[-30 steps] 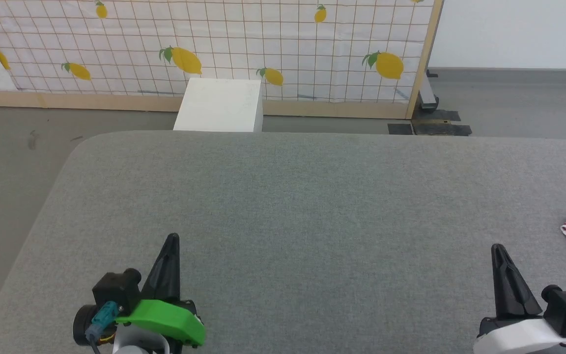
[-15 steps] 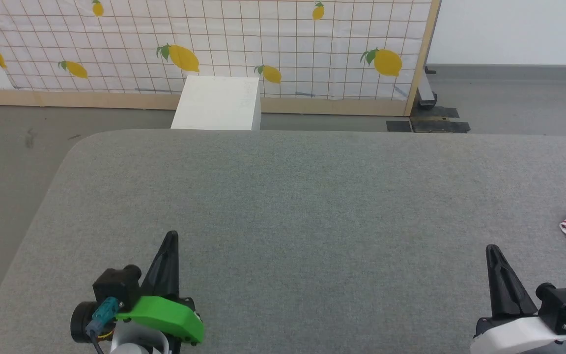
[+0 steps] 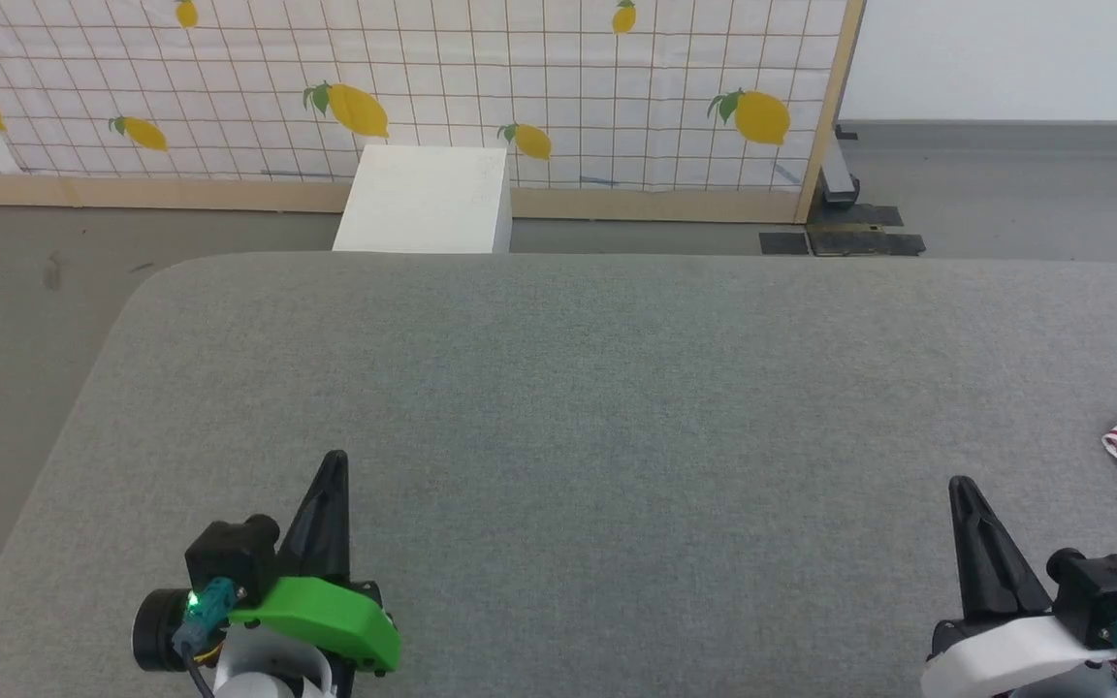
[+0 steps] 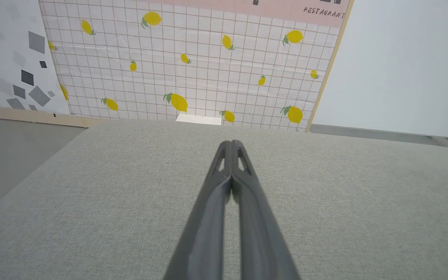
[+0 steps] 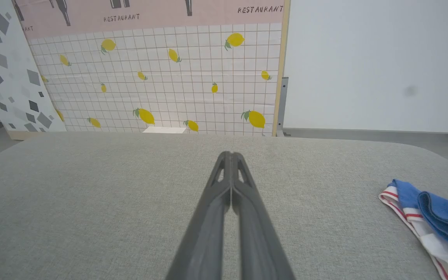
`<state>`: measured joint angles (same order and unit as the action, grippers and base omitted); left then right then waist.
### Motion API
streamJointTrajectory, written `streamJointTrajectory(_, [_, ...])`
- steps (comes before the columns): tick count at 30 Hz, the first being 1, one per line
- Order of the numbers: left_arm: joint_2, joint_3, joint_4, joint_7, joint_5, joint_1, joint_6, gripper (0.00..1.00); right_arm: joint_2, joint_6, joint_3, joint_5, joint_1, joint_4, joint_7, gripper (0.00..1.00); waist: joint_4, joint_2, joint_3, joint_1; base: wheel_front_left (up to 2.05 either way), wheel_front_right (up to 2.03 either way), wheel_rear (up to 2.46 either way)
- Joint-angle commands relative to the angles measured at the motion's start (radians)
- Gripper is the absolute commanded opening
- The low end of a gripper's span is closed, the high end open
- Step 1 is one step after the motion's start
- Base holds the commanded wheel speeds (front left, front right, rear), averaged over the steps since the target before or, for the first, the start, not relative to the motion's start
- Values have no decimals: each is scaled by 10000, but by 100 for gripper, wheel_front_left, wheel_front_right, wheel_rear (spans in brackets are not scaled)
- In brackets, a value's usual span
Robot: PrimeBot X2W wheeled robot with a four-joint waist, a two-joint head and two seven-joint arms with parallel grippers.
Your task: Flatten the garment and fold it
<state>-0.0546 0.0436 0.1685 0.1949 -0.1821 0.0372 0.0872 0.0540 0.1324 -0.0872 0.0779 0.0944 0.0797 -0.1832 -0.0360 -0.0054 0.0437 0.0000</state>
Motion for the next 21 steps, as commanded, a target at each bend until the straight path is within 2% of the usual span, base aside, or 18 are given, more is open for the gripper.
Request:
streamJointTrajectory(1, [11, -45, -82, -56, 124, -97, -45, 0, -10, -4, 47, -76, -183, -85, 80, 0, 6, 14, -8, 0, 0, 0, 0])
streamJointTrajectory(21, [18, -129, -424, -459, 486, -155, -221, 0, -16, -7, 223, -226, -345, -237, 454, 0, 82, 22, -99, 0, 0, 0, 0])
